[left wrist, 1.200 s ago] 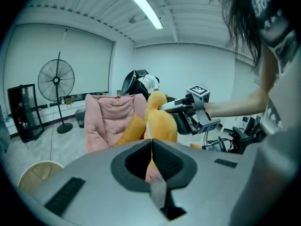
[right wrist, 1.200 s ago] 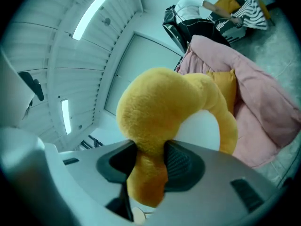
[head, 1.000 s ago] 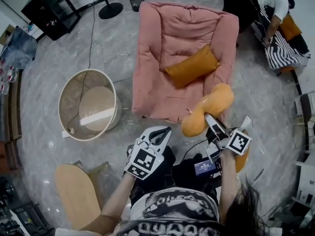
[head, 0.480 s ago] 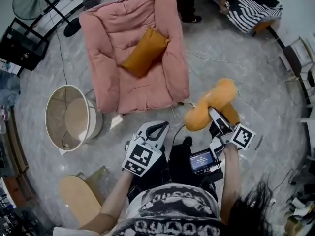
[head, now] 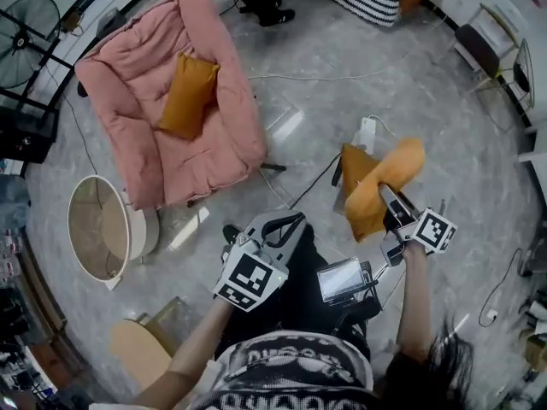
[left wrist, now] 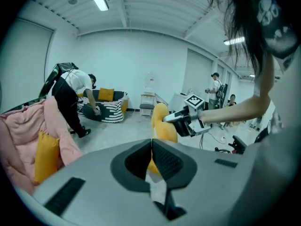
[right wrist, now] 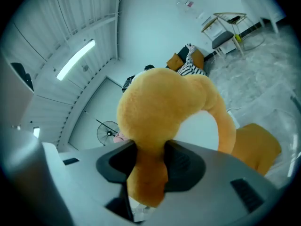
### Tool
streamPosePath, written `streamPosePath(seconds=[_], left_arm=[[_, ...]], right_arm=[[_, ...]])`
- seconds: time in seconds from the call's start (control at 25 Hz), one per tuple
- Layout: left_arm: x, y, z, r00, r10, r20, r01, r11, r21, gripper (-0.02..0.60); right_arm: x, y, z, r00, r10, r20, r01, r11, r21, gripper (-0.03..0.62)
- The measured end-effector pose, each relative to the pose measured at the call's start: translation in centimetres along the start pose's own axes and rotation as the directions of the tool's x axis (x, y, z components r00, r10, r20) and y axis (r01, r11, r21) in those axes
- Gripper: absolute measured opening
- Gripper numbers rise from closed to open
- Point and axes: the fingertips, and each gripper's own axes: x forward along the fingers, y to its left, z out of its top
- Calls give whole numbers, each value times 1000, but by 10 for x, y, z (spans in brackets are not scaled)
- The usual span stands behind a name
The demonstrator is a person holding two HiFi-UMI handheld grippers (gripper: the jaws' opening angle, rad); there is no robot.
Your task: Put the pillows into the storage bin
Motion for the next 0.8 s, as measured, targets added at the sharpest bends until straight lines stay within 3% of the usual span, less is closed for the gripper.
streamPosePath(seconds=[0.2,0.32,0.44,0.64,0.8], left_arm=[[40,-29,8,996,-76,-43,78,996,45,12],[58,-34,7,992,-103,-70,106,993,50,12],[78,-32,1,990,-108,-96,113,993,45,12],[112,-29,-17,984,-118,-133,126,991,51,12],[130,-24,-35,978,-126,-167,135,990,48,12]], right_arm=[[-39,-98,8,983,-180,-32,180,984,-1,167],[-46,-155,-4,941,-303,-148,292,952,-93,167],[-41,-207,-23,845,-426,-322,333,892,-304,169],[-28,-278,-46,657,-584,-477,254,767,-588,169],[-9,-318,-54,574,-643,-508,217,717,-662,167]])
